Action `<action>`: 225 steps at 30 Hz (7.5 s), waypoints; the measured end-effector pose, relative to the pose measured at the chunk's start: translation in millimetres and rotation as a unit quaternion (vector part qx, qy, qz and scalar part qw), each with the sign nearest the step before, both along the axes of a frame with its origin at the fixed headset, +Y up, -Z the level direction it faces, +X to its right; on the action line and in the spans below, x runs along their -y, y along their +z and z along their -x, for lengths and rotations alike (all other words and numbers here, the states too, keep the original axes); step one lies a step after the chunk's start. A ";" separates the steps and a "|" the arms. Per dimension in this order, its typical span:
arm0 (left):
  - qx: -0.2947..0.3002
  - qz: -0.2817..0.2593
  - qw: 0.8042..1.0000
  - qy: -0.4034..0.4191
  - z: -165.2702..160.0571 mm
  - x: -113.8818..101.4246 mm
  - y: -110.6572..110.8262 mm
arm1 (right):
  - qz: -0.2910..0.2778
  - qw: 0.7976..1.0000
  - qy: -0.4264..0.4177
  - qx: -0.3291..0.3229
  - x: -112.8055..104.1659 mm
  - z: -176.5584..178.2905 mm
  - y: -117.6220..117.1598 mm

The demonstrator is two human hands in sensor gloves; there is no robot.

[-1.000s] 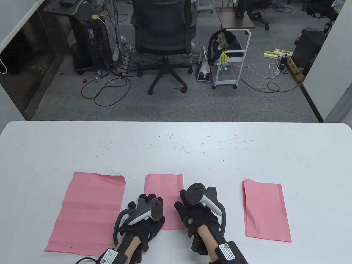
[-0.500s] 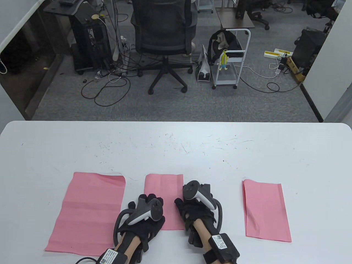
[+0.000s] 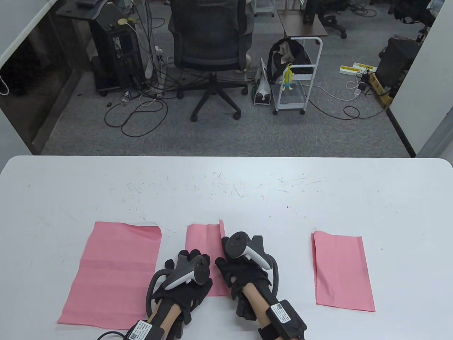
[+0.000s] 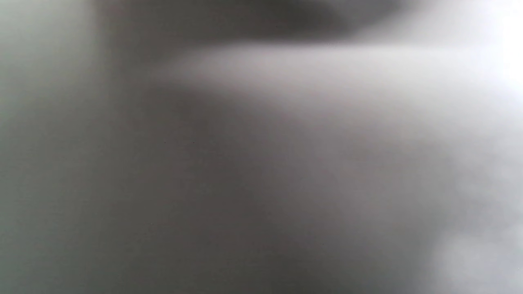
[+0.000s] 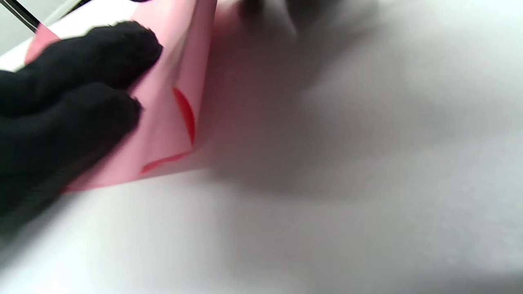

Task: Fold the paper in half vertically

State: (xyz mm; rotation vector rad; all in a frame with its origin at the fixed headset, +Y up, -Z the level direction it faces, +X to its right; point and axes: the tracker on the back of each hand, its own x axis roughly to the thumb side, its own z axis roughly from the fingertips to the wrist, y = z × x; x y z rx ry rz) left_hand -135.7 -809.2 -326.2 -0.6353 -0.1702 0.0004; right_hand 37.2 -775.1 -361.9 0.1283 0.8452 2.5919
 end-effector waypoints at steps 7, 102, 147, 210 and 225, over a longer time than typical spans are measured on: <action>0.000 0.002 1.000 0.001 0.1 0.2 -0.1 | 0.038 0.989 -0.127 0.068 -1.1 -16.2 -2.9; -0.009 -0.177 0.980 0.092 5.6 -113.2 16.9 | -0.108 0.948 0.075 0.290 -82.0 -245.9 41.6; -0.098 -0.114 0.988 -0.018 56.0 -90.6 -10.2 | -0.168 0.983 0.055 0.039 -89.9 -58.9 53.2; -0.121 0.078 0.987 -0.075 -47.9 -16.0 -34.2 | -0.135 0.989 0.023 0.055 -88.0 -77.2 48.3; -0.120 0.078 0.988 -0.058 -47.8 -15.0 -32.2 | -0.126 0.990 0.022 0.053 -85.6 -77.7 48.0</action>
